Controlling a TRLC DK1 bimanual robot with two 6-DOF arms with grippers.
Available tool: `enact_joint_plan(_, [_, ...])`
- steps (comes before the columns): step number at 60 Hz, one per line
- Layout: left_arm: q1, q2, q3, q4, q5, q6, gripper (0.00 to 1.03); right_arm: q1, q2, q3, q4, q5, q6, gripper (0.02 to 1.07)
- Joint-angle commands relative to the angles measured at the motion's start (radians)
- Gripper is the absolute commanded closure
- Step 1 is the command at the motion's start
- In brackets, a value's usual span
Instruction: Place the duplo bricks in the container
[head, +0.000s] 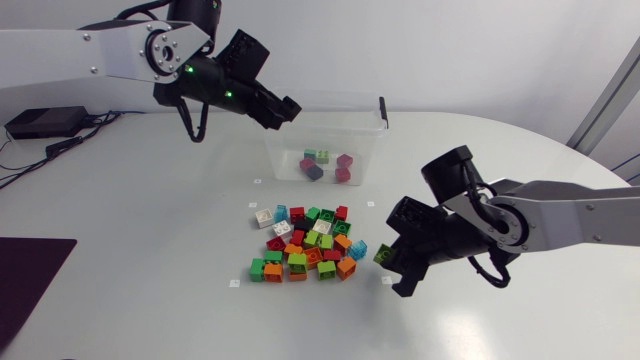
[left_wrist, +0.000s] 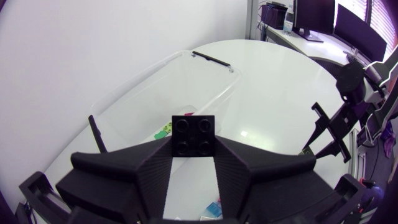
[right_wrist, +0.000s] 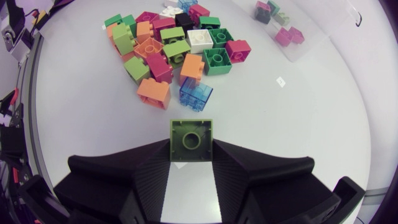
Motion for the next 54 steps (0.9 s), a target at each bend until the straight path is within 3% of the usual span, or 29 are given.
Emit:
enact_joint_plan(1, [-0.004, 0.064, 0.071, 0.028, -0.004, -0.07, 0.86, -0.004, -0.032, 0.03, -0.029, -0.013, -0.016, 0.74])
enact_joint_plan(21, [-0.005, 0.24, 0.22, 0.095, -0.064, -0.141, 0.84, -0.042, -0.07, 0.17, -0.087, -0.047, 0.042, 0.74])
enact_joint_plan(27, [-0.01, 0.282, 0.246, 0.117, -0.092, -0.15, 0.68, -0.053, -0.07, 0.217, -0.084, -0.055, 0.077, 0.74])
enact_joint_plan(32, [-0.019, 0.291, 0.242, 0.146, -0.136, -0.15, 0.36, -0.062, -0.068, 0.257, -0.075, -0.065, 0.106, 0.74])
enact_joint_plan(38, [-0.016, 0.28, 0.223, 0.16, -0.155, -0.151, 0.13, -0.064, -0.053, 0.306, -0.06, -0.067, 0.145, 0.74])
enact_joint_plan(54, [0.016, 0.068, -0.036, 0.316, -0.19, -0.134, 0.07, -0.072, 0.042, 0.432, 0.036, -0.076, 0.238, 0.74])
